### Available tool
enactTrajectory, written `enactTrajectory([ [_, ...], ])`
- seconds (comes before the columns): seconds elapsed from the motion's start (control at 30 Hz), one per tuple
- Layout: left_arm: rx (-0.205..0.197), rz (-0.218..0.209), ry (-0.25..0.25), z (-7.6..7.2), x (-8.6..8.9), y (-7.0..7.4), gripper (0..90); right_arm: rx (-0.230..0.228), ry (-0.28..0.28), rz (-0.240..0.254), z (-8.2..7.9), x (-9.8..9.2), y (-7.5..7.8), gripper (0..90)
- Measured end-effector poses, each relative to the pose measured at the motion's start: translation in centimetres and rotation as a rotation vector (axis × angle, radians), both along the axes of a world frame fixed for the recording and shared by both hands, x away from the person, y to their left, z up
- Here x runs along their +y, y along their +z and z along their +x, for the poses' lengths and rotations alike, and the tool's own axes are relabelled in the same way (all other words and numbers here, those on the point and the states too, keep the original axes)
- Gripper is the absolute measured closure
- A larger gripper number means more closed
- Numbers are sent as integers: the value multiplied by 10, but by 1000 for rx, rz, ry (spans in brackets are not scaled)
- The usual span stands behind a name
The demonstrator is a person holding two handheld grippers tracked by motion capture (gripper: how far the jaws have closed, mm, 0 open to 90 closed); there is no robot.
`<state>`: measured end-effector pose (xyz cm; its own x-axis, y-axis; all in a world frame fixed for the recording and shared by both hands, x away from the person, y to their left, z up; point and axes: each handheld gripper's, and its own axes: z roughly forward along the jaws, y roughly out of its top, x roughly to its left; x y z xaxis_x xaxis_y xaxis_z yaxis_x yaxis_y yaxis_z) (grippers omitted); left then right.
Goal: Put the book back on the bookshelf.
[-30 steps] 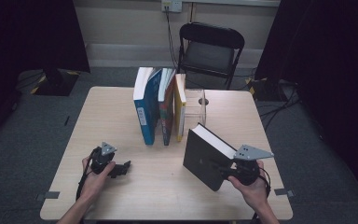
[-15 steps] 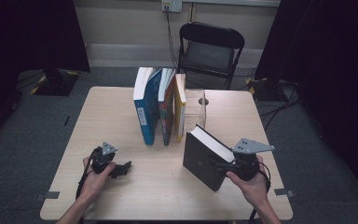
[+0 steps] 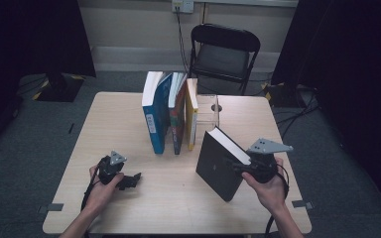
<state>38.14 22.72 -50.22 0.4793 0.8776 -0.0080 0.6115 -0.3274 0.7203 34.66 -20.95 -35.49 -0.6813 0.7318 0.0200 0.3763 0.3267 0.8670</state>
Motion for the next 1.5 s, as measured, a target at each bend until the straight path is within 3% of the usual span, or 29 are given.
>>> enactTrajectory([
  [0.23, 3, 0, -3, 0, 0, 0, 12, -30, -56, -27, 11, 3, 0, 509],
  [0.5, 2, -2, -1, 0, -1, 0, 9, -49, -91, -22, 25, 7, -2, 509],
  [1.07, 2, -1, -2, 0, -1, 0, 7, -50, -114, -29, 49, 16, -2, 506],
  [1.17, 2, -1, -2, 0, -1, 0, 7, -17, -108, -33, 51, 15, 0, 502],
  [1.27, 2, -1, -2, 0, -1, 0, 7, 67, -100, -75, 55, 16, 8, 495],
  [1.3, 2, -1, -2, 0, -1, 0, 7, 67, -100, -75, 55, 16, 8, 495],
  [1.37, 2, -1, -2, 0, -1, 0, 7, 135, -85, -123, 60, 19, 17, 486],
  [1.4, 2, -1, -2, 0, -1, 0, 7, 135, -85, -123, 60, 19, 17, 486],
  [1.43, 2, 0, -3, 0, -1, 0, 7, 181, -81, -155, 63, 22, 23, 483],
  [1.5, 2, -1, -2, 0, -1, 0, 7, 209, -70, -174, 66, 24, 27, 479],
])
